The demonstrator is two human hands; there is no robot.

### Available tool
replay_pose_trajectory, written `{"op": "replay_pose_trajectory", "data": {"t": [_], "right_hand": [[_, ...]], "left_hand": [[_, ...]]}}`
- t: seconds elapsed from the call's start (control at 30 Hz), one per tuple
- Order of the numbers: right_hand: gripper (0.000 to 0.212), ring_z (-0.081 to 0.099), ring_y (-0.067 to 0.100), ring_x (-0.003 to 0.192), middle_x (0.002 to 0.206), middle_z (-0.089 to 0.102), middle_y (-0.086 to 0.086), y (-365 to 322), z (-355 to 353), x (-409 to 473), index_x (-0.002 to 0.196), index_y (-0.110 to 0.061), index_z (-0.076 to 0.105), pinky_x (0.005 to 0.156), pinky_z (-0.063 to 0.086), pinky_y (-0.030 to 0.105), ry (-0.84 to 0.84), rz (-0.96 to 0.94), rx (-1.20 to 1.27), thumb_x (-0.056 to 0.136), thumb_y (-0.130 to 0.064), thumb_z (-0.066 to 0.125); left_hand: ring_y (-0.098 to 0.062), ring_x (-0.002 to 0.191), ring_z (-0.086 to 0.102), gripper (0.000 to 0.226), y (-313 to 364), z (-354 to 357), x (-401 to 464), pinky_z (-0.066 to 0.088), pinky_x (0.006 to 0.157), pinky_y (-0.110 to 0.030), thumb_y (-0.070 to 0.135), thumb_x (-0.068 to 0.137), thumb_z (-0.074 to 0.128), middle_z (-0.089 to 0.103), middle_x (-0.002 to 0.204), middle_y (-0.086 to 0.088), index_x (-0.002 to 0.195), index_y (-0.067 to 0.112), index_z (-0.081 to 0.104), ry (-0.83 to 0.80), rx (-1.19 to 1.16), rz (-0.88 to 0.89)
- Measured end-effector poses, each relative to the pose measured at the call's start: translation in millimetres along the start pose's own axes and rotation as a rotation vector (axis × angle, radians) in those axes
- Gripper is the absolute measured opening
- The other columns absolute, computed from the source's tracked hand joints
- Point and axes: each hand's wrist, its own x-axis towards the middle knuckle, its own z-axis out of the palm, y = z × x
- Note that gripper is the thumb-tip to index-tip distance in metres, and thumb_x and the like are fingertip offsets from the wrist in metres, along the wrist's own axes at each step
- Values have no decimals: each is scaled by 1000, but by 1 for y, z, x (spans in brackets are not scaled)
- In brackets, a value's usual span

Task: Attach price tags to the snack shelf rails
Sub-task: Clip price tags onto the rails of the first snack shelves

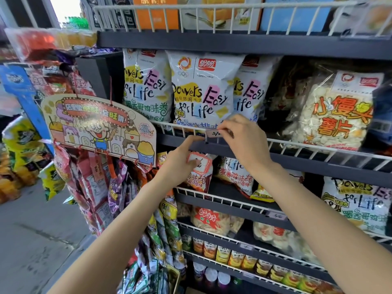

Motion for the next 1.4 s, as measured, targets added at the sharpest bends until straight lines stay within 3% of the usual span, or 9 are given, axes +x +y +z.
{"op": "replay_pose_trajectory", "data": {"t": [0.07,0.17,0.23,0.3,0.4,0.6,1.1,1.3,1.4], "right_hand": [[14,59,17,80,89,61,1,2,4,-3,96,-15,72,58,38,24,-30,-4,-45,89,-20,62],[14,59,20,87,90,64,2,6,10,-8,99,-15,72,55,47,28,-70,-12,-113,87,-15,64],[22,60,22,84,85,66,4,7,12,-10,98,-13,70,50,49,29,-63,-47,-188,78,-3,70],[35,61,24,77,78,66,5,8,11,-12,96,-11,68,44,42,24,-33,-94,-223,66,6,75],[43,63,26,76,76,66,8,7,8,-17,94,-7,68,42,41,23,-52,-157,-272,55,9,79],[43,62,29,80,79,65,10,7,6,-19,96,-7,70,44,43,26,-73,-130,-304,57,10,78],[30,59,24,70,79,58,8,2,0,-19,76,-5,67,41,23,21,-104,-149,-393,53,9,78],[33,60,22,73,82,58,7,6,4,-22,82,-7,67,41,21,20,-75,-153,-370,55,7,79],[39,61,22,79,90,58,8,8,5,-25,93,-7,66,40,26,20,-103,-126,-331,59,8,76]], "left_hand": [[-8,37,27,52,2,-2,-1,23,40,-18,6,90,53,31,48,4,132,32,36,4,37,5],[-13,42,30,53,4,-3,-2,25,45,-24,7,91,54,31,49,3,135,29,35,-6,62,-4],[-15,43,31,54,5,-2,-1,26,46,-26,6,90,54,32,49,3,135,29,35,5,64,-8],[-14,43,32,54,7,-1,-1,25,46,-25,6,90,55,32,49,4,135,29,34,20,68,-9],[-12,42,31,54,8,1,-2,24,43,-20,7,90,55,32,48,5,135,29,35,29,64,-11],[-12,41,30,54,10,3,-2,25,38,-15,7,90,56,32,48,6,135,29,36,52,49,-20],[-12,43,32,56,16,2,4,26,38,-12,7,90,56,34,50,3,138,27,36,62,35,-33],[-16,46,33,55,22,1,6,37,52,-27,10,90,56,34,53,-2,139,26,37,76,22,-42],[-28,55,48,49,24,3,6,48,61,-39,12,90,57,47,60,-9,135,22,41,109,-31,-58]]}}
